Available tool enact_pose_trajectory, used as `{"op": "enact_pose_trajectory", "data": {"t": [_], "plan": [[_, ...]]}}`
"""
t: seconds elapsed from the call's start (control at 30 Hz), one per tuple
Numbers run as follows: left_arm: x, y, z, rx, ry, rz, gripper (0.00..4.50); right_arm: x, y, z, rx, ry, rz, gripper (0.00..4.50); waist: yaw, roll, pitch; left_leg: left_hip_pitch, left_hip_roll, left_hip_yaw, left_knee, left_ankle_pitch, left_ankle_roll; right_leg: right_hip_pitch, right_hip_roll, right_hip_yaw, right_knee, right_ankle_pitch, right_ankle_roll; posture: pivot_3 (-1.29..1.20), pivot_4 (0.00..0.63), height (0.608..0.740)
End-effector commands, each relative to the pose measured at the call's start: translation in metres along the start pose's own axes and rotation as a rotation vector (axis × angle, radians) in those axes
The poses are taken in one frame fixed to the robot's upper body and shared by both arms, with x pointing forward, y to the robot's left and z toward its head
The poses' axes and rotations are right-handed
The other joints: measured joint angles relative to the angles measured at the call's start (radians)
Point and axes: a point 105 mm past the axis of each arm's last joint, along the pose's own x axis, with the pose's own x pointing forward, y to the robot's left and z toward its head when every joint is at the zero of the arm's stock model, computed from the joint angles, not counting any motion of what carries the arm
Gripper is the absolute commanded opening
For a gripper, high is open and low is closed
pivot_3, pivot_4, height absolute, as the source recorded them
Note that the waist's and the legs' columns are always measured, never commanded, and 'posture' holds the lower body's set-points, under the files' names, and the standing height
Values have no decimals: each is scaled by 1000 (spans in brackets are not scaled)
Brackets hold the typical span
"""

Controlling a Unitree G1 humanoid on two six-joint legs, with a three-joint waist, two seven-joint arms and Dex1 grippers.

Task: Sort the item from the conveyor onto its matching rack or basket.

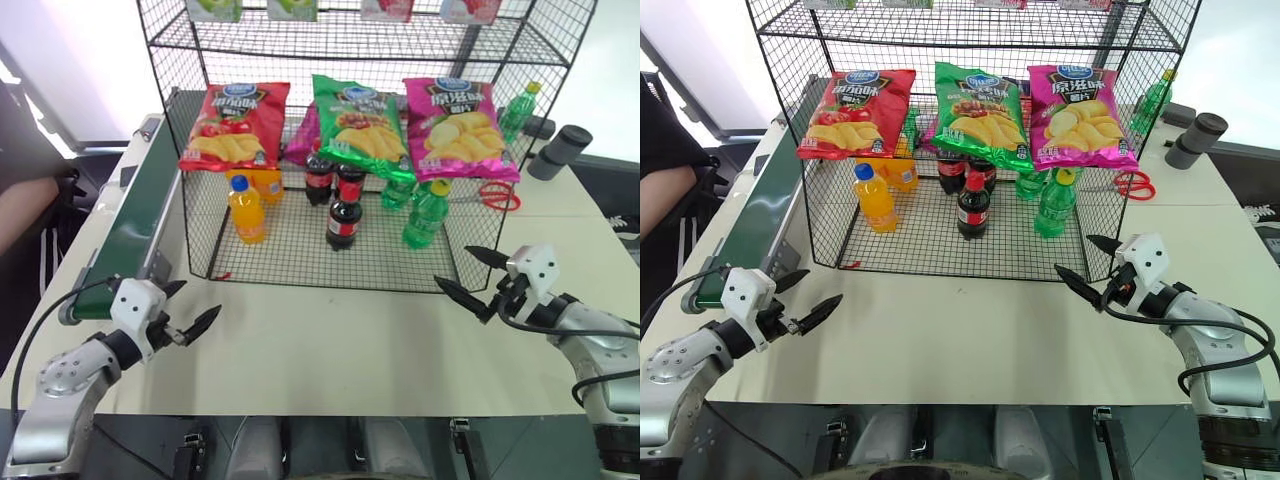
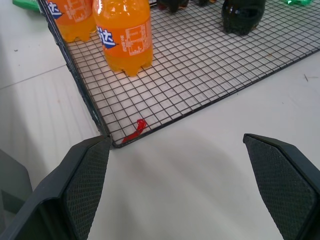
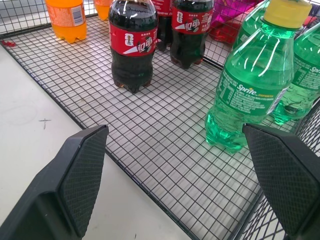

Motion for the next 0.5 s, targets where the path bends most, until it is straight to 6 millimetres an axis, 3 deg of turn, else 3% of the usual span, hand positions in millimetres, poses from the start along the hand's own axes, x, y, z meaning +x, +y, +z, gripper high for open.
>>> {"op": "enact_pose_trajectory", "data": {"t": [0.03,0.5], "plan": [[-5,5,10,30,-24,16,4500,-1,-3,10,-19,-34,-7,4458,0,0,0,0,0,0,0,0,0,0,0,0,0,0,0,0,150,740],[5,8,10,32,-39,34,4500,-1,-5,10,-28,-39,-20,4458,0,0,0,0,0,0,0,0,0,0,0,0,0,0,0,0,150,740]]}}
